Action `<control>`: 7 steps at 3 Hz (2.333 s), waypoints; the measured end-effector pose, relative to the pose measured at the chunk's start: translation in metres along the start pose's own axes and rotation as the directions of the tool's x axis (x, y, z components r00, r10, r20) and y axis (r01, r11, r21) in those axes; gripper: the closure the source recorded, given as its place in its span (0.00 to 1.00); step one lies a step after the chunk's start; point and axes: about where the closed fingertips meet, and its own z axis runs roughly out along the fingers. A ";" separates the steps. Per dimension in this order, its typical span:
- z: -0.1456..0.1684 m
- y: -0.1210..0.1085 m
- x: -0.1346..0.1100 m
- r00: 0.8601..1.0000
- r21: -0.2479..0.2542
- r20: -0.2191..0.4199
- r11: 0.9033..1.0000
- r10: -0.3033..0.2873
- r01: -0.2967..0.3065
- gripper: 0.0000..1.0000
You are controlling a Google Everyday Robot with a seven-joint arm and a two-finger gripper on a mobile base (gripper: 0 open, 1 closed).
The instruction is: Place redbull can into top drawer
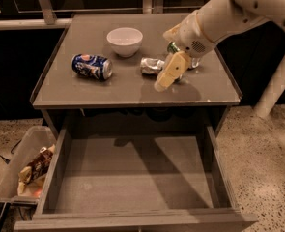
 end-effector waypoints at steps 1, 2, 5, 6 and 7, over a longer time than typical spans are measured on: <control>0.021 -0.008 0.000 1.000 -0.009 -0.008 1.000 0.005 -0.005 0.00; 0.044 -0.020 -0.006 1.000 -0.014 -0.001 1.000 -0.003 0.003 0.00; 0.091 -0.044 0.038 0.997 -0.006 -0.071 0.999 0.041 -0.042 0.00; 0.092 -0.044 0.039 0.997 -0.006 -0.071 0.999 0.041 -0.042 0.18; 0.092 -0.044 0.039 0.997 -0.006 -0.071 0.999 0.041 -0.042 0.41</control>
Offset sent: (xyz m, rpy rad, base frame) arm 0.0565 0.0398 -0.0345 0.0064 0.0014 0.0158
